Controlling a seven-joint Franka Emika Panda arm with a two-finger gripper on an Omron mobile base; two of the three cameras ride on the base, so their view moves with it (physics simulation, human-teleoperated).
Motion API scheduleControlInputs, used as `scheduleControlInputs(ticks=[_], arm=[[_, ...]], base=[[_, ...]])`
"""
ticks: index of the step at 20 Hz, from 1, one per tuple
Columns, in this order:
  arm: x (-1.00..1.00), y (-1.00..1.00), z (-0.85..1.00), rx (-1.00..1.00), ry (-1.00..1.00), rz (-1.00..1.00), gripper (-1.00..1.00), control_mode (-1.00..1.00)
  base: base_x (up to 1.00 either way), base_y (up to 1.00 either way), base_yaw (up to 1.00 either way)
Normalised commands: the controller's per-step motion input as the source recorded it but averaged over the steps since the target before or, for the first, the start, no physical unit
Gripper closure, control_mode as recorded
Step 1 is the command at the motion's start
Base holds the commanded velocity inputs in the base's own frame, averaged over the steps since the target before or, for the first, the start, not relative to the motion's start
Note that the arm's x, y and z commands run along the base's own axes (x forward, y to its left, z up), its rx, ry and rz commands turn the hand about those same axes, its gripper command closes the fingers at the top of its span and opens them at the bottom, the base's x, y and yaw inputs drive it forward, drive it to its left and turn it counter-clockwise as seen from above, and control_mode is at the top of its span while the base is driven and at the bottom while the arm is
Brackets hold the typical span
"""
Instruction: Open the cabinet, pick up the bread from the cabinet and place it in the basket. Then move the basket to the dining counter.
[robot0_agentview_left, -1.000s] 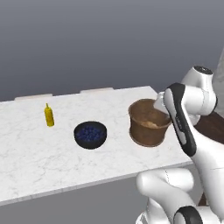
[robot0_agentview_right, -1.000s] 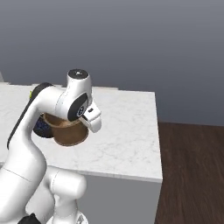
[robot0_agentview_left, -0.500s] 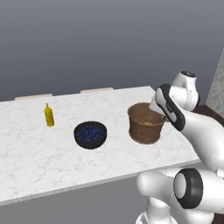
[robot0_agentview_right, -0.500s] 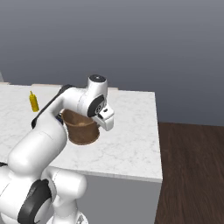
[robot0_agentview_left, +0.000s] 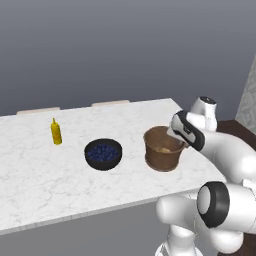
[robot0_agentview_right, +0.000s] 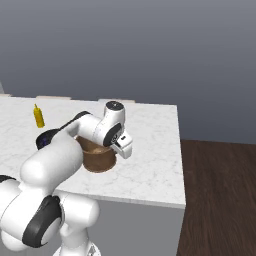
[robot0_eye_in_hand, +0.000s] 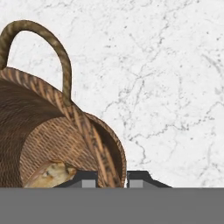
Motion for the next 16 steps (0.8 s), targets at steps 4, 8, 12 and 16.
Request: scheduleControlInputs(ticks=[4, 8, 12, 16], arm=[[0.18, -0.02, -0.19, 0.00, -0.01, 0.00, 1.00, -1.00], [0.14, 0.00, -0.14, 0.00, 0.00, 0.00, 1.00, -1.00], [0.06, 0.00, -0.06, 0.00, 0.00, 0.00, 1.00, -1.00], [0.09, 0.00, -0.06, 0.00, 0.00, 0.00, -1.00, -1.00]], base=[[0.00, 0.00, 0.00], [0.00, 0.00, 0.00], [0.00, 0.00, 0.00], [0.00, 0.00, 0.00]])
